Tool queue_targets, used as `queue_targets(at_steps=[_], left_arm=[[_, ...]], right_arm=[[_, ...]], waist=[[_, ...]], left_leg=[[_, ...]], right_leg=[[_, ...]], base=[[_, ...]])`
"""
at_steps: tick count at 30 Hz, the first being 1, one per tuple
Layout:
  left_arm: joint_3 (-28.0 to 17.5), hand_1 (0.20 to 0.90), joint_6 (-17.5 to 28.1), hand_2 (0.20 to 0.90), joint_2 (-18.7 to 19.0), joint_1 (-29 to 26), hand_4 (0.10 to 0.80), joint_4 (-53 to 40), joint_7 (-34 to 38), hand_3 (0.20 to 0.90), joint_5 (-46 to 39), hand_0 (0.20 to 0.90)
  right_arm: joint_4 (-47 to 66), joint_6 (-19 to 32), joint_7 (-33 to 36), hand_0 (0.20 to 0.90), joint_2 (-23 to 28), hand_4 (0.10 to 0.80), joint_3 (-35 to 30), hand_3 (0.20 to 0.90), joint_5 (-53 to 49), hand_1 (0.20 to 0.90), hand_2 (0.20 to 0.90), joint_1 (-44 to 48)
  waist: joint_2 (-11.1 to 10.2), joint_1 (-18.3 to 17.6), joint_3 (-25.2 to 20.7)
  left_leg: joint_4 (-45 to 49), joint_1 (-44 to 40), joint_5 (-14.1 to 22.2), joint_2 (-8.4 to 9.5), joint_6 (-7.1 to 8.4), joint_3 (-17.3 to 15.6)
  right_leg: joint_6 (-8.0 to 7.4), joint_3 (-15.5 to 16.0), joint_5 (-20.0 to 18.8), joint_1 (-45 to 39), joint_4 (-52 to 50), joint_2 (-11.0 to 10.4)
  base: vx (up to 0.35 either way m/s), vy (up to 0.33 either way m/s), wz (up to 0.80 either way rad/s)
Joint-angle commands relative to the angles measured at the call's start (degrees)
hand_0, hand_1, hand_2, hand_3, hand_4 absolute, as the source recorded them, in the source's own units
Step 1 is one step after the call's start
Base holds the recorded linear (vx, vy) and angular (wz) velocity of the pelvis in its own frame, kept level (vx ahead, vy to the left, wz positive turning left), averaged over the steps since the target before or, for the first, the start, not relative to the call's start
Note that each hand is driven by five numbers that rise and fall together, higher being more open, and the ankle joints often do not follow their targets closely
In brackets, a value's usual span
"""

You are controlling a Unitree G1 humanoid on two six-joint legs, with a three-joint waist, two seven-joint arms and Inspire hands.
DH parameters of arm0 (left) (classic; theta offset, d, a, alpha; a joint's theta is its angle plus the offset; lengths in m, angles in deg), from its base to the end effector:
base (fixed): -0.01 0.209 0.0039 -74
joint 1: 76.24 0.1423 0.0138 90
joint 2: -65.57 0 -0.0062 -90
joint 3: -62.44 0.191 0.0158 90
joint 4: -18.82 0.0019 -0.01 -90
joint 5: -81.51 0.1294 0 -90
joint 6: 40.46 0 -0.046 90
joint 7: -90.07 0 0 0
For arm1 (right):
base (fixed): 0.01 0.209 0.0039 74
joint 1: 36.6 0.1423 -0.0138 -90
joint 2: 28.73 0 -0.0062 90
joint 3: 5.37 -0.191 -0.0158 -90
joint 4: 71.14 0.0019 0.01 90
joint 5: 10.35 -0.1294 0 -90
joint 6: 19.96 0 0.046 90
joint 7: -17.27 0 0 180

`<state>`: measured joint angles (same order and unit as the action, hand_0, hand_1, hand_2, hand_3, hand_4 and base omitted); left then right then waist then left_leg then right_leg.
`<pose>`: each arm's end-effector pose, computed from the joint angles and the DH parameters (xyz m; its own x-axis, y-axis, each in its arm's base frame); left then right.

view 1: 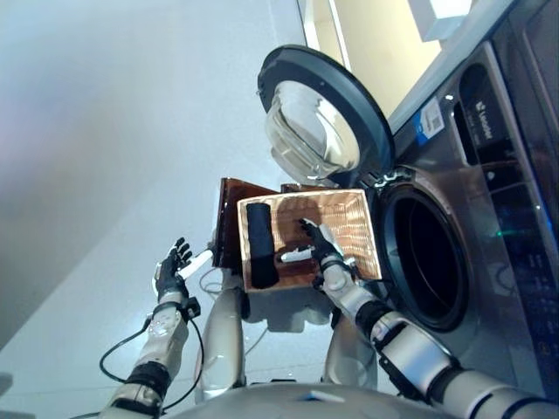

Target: Pick up the clothes and place them into the washing machine

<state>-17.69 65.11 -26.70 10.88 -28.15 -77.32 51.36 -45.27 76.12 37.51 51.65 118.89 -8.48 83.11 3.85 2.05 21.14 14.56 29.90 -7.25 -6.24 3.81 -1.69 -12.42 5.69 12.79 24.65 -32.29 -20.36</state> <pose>0.1625 0.2018 -0.0604 0.8378 0.2993 -0.4566 -0.3604 0.9314 -0.0507 0.2425 -0.1153 -0.0388 0.9176 0.0261 -0.3967 -0.2692 0.7752 -0.5716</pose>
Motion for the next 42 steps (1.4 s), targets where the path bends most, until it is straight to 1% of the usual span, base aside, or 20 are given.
queue_targets(at_steps=[1,5,8,10,12,17,19,22,29,42], left_arm=[[-0.8,0.900,4.4,0.900,4.5,-0.3,0.800,-4.4,1.4,0.900,1.2,0.900],[-0.6,0.900,3.9,0.900,5.0,-0.3,0.800,-5.5,1.5,0.900,0.9,0.900],[-0.6,0.900,3.4,0.900,5.5,-0.2,0.800,-5.8,1.8,0.900,0.5,0.900],[-0.6,0.900,3.3,0.900,5.5,-0.5,0.800,-5.4,1.8,0.900,0.5,0.900],[-0.3,0.900,3.1,0.900,5.6,-0.8,0.800,-5.2,2.1,0.900,0.3,0.900],[0.4,0.900,2.9,0.900,5.9,-0.8,0.800,-6.5,2.0,0.900,0.1,0.900],[0.6,0.900,2.6,0.900,5.9,-1.1,0.800,-5.5,1.9,0.900,0.1,0.900],[0.7,0.900,2.6,0.900,5.7,-1.4,0.800,-4.8,2.0,0.900,0.0,0.900],[1.2,0.900,2.6,0.900,6.4,-0.8,0.800,-7.1,1.9,0.900,-0.4,0.900],[2.0,0.900,2.1,0.900,6.3,-1.1,0.800,-5.7,2.1,0.900,-0.6,0.900]], right_arm=[[2.5,1.8,0.8,0.900,-2.7,0.800,0.1,0.900,0.8,0.900,0.900,4.1],[2.8,2.1,-0.5,0.900,-4.3,0.800,0.8,0.900,-1.8,0.900,0.900,5.6],[1.8,2.4,-1.5,0.900,-5.9,0.800,0.1,0.900,-6.2,0.900,0.900,6.8],[1.5,2.4,-1.9,0.900,-6.2,0.800,-0.2,0.900,-7.2,0.900,0.900,7.2],[0.8,2.9,-3.0,0.900,-6.8,0.800,-1.2,0.900,-11.2,0.900,0.900,7.4],[0.0,2.8,-4.0,0.900,-7.2,0.800,-1.4,0.900,-13.6,0.900,0.900,8.0],[-0.5,2.8,-5.0,0.900,-7.5,0.800,-1.4,0.900,-15.0,0.900,0.900,8.3],[-0.7,2.8,-5.5,0.900,-7.8,0.800,-1.2,0.900,-15.8,0.900,0.900,8.5],[-2.5,2.7,-5.9,0.900,-8.3,0.800,-2.1,0.900,-17.1,0.900,0.900,9.7],[-3.9,3.1,-5.1,0.900,-10.4,0.800,-3.4,0.900,-20.3,0.900,0.900,10.9]], waist=[[-1.2,1.2,0.5],[-0.7,1.5,1.5],[-0.4,2.2,2.1],[-0.4,2.4,2.2],[-0.5,2.6,2.5],[-0.6,2.8,2.8],[-0.6,3.1,2.8],[-0.7,3.2,2.9],[-0.5,3.9,3.0],[-0.2,4.5,2.9]], left_leg=[[10.6,3.0,6.3,-3.08,4.54,3.1],[13.9,5.0,7.6,-2.89,4.36,2.9],[17.0,7.0,8.9,-2.77,3.99,2.9],[17.6,7.4,9.1,-2.75,3.86,2.9],[19.7,8.9,9.9,-2.58,3.49,3.1],[21.7,10.4,10.7,-2.48,3.19,3.2],[22.2,10.9,10.9,-2.49,3.07,3.3],[22.7,11.7,11.1,-2.42,3.00,3.4],[23.6,13.4,11.3,-1.97,2.73,3.7],[25.6,15.7,11.9,-1.89,2.44,3.9]], right_leg=[[-0.17,-3.1,-17.2,2.5,10.4,-3.7],[0.17,-4.0,-16.1,4.7,7.6,-3.9],[0.54,-5.0,-15.0,6.9,4.8,-4.0],[0.63,-5.3,-14.8,7.7,4.0,-3.9],[0.97,-6.0,-14.0,9.4,2.1,-3.7],[1.30,-6.5,-13.2,10.8,0.0,-3.7],[1.49,-6.6,-12.6,11.6,-1.0,-3.6],[1.65,-6.8,-12.4,12.5,-1.6,-3.4],[1.84,-7.1,-12.0,14.2,-2.8,-3.3],[2.18,-7.7,-11.3,16.7,-5.3,-3.2]], base=[[-0.027,0.037,0.05],[-0.022,0.031,0.02],[-0.023,0.039,0.02],[-0.015,0.025,-0.04],[-0.014,0.016,-0.02],[-0.005,0.006,-0.02],[-0.003,0.006,0.04],[-0.014,0.011,0.04],[-0.004,0.001,0.00],[-0.003,0.004,0.01]])
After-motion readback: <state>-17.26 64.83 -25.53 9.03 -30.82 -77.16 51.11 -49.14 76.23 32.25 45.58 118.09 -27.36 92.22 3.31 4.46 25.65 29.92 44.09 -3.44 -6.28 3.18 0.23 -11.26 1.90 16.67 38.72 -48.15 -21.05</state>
